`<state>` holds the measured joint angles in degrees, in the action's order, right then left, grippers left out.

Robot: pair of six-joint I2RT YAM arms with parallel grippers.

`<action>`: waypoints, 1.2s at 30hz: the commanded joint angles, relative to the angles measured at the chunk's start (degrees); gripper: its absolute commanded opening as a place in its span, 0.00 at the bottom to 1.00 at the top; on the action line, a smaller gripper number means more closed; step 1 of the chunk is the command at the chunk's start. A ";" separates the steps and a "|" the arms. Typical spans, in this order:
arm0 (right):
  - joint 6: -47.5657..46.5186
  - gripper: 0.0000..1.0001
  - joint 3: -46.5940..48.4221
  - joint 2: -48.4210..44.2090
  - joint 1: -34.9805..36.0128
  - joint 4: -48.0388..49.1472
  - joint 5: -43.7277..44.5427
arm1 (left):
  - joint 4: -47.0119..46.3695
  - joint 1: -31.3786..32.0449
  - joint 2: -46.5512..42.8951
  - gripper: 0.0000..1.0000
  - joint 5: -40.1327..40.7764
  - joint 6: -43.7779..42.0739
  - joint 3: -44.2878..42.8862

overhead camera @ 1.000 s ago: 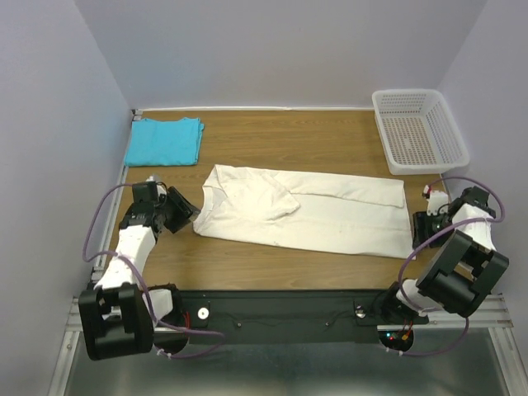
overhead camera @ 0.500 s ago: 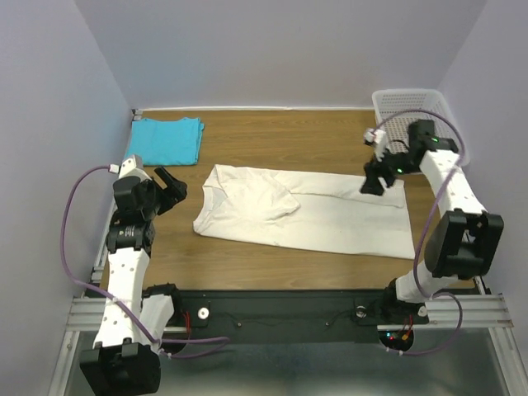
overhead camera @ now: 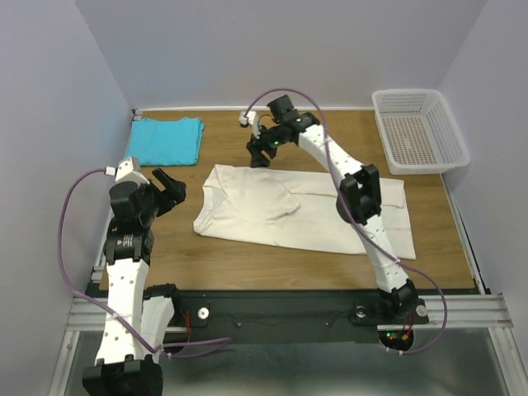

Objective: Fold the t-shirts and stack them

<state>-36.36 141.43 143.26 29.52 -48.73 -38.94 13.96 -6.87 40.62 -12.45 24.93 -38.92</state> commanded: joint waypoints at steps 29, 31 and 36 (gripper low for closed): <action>27.31 0.64 -31.35 -24.42 -8.76 24.74 -6.67 | -7.65 11.79 62.09 0.74 -2.23 -15.68 -34.46; 27.31 0.64 -34.19 -26.79 -9.82 24.65 -7.81 | -6.49 12.14 64.66 0.73 -2.58 -16.66 -38.14; 27.31 0.64 -42.61 -33.30 -13.25 24.65 -8.87 | -2.01 12.67 70.90 0.66 -2.67 -19.38 -44.48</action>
<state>-8.78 103.44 113.56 17.96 -25.23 -44.99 6.52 5.72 109.01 -15.92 9.80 -77.91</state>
